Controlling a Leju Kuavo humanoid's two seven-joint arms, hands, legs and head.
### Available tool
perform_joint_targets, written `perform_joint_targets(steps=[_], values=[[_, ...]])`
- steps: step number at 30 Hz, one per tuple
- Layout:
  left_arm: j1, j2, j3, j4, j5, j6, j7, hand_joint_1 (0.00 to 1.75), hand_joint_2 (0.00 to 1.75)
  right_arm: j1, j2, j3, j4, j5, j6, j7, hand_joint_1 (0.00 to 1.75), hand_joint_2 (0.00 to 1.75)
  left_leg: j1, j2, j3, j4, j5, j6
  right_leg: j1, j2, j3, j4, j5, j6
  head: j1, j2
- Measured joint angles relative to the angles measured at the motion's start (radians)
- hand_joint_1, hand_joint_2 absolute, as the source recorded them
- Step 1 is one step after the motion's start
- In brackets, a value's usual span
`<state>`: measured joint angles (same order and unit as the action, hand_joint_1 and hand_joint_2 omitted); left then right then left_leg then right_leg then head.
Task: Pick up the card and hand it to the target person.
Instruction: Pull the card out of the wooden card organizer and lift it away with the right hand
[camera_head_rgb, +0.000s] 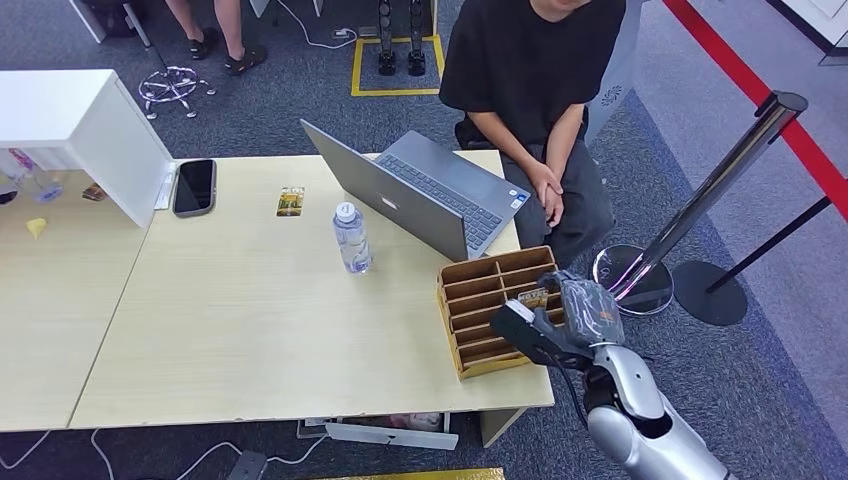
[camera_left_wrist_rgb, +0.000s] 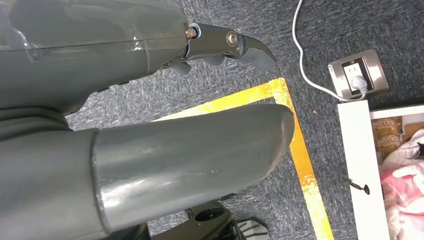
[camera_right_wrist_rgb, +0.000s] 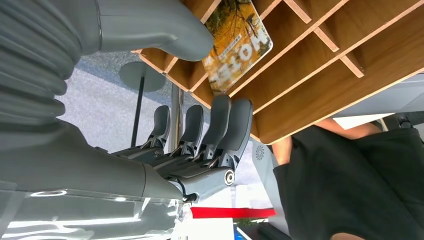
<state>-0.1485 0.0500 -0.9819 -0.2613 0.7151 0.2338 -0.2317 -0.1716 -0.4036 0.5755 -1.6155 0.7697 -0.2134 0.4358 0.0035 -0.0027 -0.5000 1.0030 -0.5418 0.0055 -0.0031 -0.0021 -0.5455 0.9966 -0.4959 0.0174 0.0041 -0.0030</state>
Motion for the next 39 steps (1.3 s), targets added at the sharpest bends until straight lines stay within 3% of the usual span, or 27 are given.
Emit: perform_joint_targets(steps=[39], values=[[-0.005, 0.000, 0.000, 0.000, -0.015, -0.003, 0.010, 0.00, 0.00, -0.021, 0.012, 0.043, 0.047, 0.018, 0.016, -0.004, 0.92, 1.75, 0.000, 0.000, 0.000, 0.000, 0.000, 0.000, 0.000, 0.000, 0.000, 0.000, 0.000, 0.000, 0.000, 0.000]])
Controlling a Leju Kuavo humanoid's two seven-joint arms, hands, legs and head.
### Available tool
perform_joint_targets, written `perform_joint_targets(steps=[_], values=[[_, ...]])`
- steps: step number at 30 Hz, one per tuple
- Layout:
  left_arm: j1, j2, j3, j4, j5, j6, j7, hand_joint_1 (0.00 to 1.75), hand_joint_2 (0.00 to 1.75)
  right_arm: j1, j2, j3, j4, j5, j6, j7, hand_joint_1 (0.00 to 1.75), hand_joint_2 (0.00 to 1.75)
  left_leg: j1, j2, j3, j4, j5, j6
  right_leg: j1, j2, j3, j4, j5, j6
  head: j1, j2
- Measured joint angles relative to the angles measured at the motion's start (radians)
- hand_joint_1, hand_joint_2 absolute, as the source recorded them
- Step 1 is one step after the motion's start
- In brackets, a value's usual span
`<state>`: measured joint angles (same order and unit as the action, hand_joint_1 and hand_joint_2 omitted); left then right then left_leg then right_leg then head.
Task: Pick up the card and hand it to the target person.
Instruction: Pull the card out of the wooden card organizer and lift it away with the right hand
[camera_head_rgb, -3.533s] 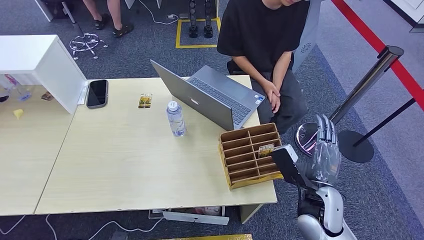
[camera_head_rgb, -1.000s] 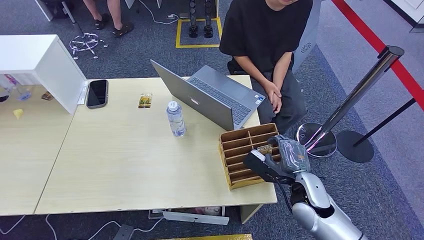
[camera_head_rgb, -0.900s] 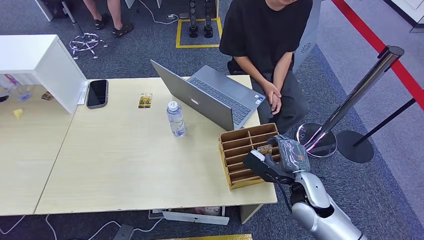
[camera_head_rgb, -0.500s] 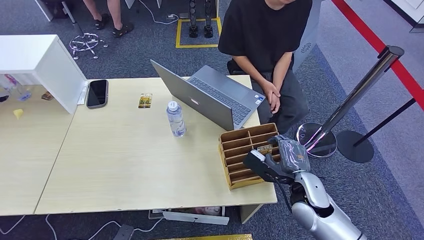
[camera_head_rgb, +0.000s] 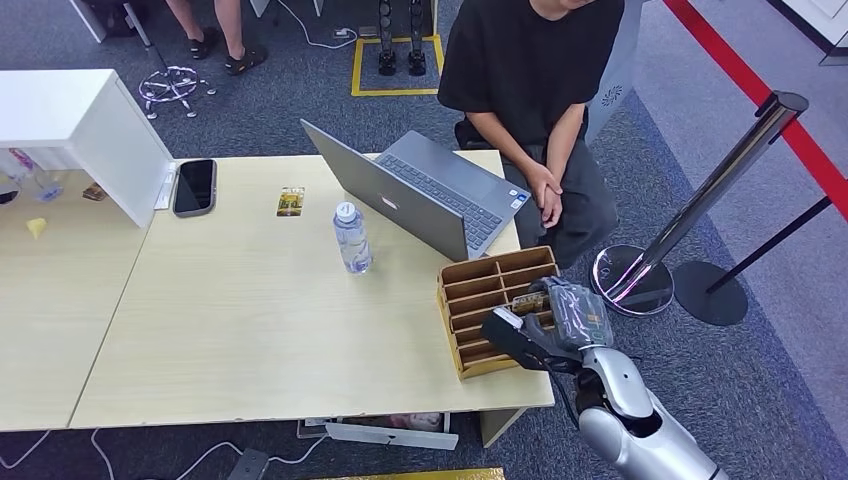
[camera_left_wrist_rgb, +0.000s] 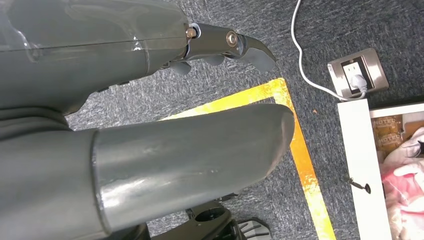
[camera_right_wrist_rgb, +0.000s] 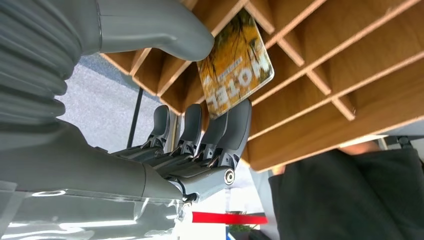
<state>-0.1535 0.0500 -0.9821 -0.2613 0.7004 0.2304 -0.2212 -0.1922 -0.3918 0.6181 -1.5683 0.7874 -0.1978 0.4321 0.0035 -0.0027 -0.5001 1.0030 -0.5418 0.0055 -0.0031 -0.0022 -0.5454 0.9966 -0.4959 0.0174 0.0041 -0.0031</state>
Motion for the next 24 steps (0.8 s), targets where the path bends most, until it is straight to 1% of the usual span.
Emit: perform_joint_targets(steps=[4, 11, 12, 16, 17, 24], values=[[-0.002, 0.000, 0.000, 0.000, 0.000, 0.000, 0.002, 0.00, 0.00, -0.001, 0.006, 0.009, 0.010, 0.000, 0.002, -0.005, 0.92, 1.75, 0.000, 0.000, 0.000, 0.000, 0.000, 0.000, 0.000, 0.000, 0.000, 0.000, 0.000, 0.000, 0.000, 0.000], [-0.004, 0.000, 0.000, 0.000, -0.001, 0.000, 0.003, 0.00, 0.00, -0.010, 0.015, 0.013, 0.026, 0.000, 0.004, -0.007, 1.03, 1.75, 0.000, 0.000, 0.000, 0.000, 0.000, 0.000, 0.000, 0.000, 0.000, 0.000, 0.000, 0.000, 0.000, 0.000], [-0.004, 0.000, 0.000, 0.000, -0.001, -0.001, 0.003, 0.00, 0.00, -0.012, 0.016, 0.013, 0.027, 0.000, 0.004, -0.007, 1.06, 1.75, 0.000, 0.000, 0.000, 0.000, 0.000, 0.000, 0.000, 0.000, 0.000, 0.000, 0.000, 0.000, 0.000, 0.000], [-0.004, 0.000, 0.000, 0.000, -0.002, -0.001, 0.002, 0.00, 0.00, -0.016, 0.018, 0.016, 0.032, -0.002, 0.000, -0.007, 1.33, 1.75, 0.000, 0.000, 0.000, 0.000, 0.000, 0.000, 0.000, 0.000, 0.000, 0.000, 0.000, 0.000, 0.000, 0.000], [-0.004, 0.000, 0.000, 0.000, -0.002, -0.001, 0.001, 0.00, 0.00, -0.017, 0.019, 0.017, 0.033, -0.003, -0.002, -0.007, 1.37, 1.75, 0.000, 0.000, 0.000, 0.000, 0.000, 0.000, 0.000, 0.000, 0.000, 0.000, 0.000, 0.000, 0.000, 0.000], [-0.004, 0.000, 0.000, 0.000, -0.003, -0.001, 0.001, 0.00, 0.00, -0.018, 0.021, 0.021, 0.035, -0.006, -0.014, -0.006, 1.46, 1.75, 0.000, 0.000, 0.000, 0.000, 0.000, 0.000, 0.000, 0.000, 0.000, 0.000, 0.000, 0.000, 0.000, 0.000]])
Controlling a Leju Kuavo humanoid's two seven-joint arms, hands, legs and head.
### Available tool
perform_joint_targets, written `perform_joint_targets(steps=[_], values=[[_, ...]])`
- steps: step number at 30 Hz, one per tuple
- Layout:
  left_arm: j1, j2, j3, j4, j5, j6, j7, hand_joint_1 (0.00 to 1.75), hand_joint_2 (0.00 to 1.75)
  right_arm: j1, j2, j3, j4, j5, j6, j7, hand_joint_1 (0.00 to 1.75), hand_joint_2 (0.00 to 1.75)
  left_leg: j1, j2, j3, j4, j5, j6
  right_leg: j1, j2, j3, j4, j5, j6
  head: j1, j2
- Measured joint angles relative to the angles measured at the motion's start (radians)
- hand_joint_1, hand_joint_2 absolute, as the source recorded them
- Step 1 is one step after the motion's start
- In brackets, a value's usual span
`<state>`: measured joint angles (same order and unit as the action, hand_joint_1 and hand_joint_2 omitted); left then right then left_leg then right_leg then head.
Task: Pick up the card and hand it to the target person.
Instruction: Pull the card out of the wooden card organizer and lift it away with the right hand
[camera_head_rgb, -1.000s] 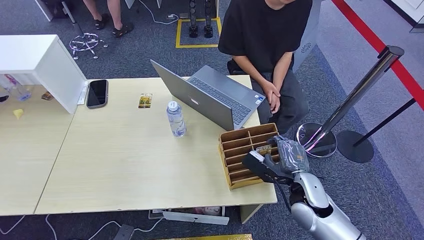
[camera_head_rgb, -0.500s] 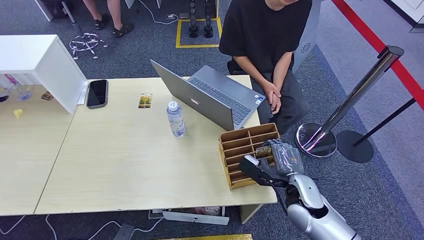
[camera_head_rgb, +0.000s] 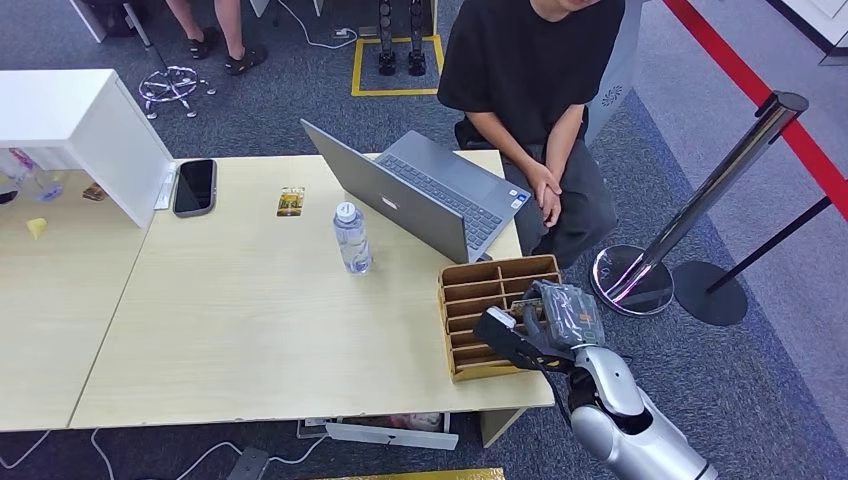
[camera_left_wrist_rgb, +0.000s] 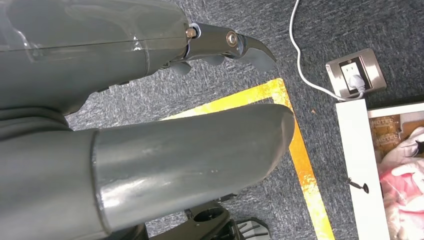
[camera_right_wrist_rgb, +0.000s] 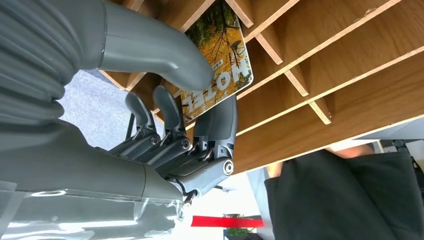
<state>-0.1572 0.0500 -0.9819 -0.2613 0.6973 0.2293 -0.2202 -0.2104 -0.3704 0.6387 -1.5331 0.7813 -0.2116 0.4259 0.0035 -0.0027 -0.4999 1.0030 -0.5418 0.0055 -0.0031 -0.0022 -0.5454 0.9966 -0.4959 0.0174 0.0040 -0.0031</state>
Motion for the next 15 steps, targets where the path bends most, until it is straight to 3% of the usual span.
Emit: perform_joint_targets(steps=[15], values=[[0.000, 0.000, 0.000, 0.000, 0.000, -0.002, -0.002, 0.00, 0.00, -0.001, 0.000, 0.002, 0.001, -0.007, -0.018, 0.004, 1.52, 1.75, 0.000, 0.000, 0.000, 0.000, 0.000, 0.000, 0.000, 0.000, 0.000, 0.000, 0.000, 0.000, 0.000, 0.000]])
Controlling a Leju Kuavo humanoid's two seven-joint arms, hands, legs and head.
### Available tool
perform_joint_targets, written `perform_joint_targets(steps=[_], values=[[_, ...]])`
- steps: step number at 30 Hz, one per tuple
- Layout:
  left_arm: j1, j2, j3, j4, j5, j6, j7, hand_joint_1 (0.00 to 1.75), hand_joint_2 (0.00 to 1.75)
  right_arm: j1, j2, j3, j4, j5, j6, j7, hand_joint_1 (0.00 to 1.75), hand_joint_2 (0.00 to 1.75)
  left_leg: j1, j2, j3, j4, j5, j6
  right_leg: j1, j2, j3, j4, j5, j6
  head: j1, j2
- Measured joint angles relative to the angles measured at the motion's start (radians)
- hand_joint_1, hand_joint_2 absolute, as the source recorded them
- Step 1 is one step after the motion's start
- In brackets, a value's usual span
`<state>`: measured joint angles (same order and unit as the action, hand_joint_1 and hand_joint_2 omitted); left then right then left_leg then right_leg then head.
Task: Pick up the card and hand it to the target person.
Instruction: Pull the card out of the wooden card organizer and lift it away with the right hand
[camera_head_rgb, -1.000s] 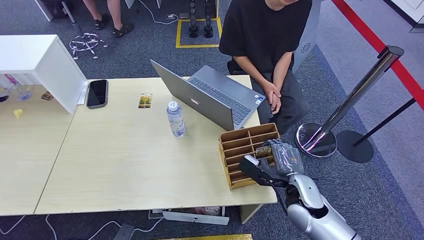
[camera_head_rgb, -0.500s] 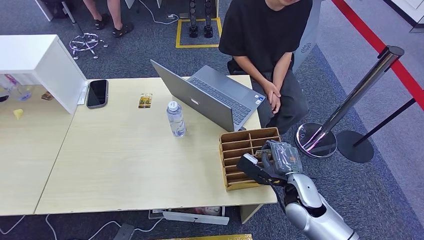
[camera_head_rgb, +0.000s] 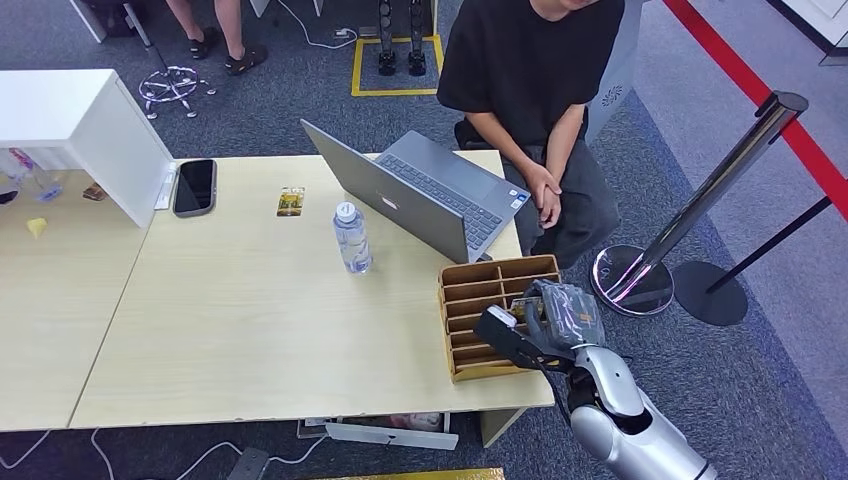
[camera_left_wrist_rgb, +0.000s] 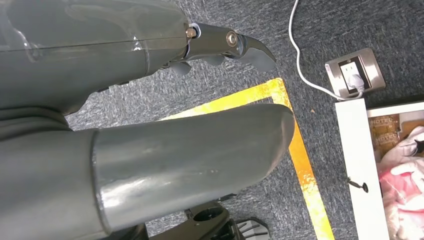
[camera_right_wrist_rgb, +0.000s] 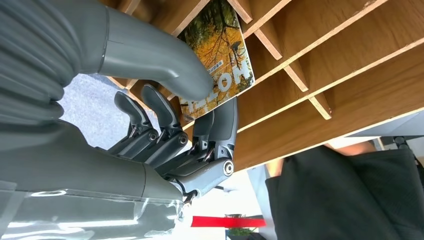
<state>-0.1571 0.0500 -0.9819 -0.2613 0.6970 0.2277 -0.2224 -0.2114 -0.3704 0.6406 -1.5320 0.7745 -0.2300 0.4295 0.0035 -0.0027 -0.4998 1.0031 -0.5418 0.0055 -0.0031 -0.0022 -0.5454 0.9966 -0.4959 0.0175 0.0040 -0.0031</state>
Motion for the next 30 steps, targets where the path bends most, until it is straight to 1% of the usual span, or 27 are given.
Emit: perform_joint_targets(steps=[7, 17, 24, 30], values=[[0.000, 0.000, 0.000, 0.000, 0.000, 0.001, -0.006, 0.00, 0.00, 0.000, -0.008, -0.016, -0.015, -0.006, -0.023, 0.015, 1.47, 1.75, 0.000, 0.000, 0.000, 0.000, 0.000, 0.000, 0.000, 0.000, 0.000, 0.000, 0.000, 0.000, 0.000, 0.000], [0.003, 0.000, 0.000, 0.000, 0.001, 0.004, -0.014, 0.00, 0.00, 0.000, -0.052, -0.073, -0.124, -0.002, -0.034, 0.049, 1.40, 1.75, 0.000, 0.000, 0.000, 0.000, 0.000, 0.000, 0.000, 0.000, 0.000, 0.000, 0.000, 0.000, 0.000, 0.000], [0.005, 0.000, 0.000, 0.000, 0.002, 0.004, -0.019, 0.00, 0.00, 0.000, -0.074, -0.098, -0.191, 0.005, -0.030, 0.058, 1.40, 1.75, 0.000, 0.000, 0.000, 0.000, 0.000, 0.000, 0.000, 0.000, 0.000, 0.000, 0.000, 0.000, 0.000, 0.000], [0.005, 0.000, 0.000, 0.000, 0.002, 0.003, -0.020, 0.00, 0.00, 0.000, -0.084, -0.116, -0.230, 0.001, -0.035, 0.066, 1.47, 1.75, 0.000, 0.000, 0.000, 0.000, 0.000, 0.000, 0.000, 0.000, 0.000, 0.000, 0.000, 0.000, 0.000, 0.000]])
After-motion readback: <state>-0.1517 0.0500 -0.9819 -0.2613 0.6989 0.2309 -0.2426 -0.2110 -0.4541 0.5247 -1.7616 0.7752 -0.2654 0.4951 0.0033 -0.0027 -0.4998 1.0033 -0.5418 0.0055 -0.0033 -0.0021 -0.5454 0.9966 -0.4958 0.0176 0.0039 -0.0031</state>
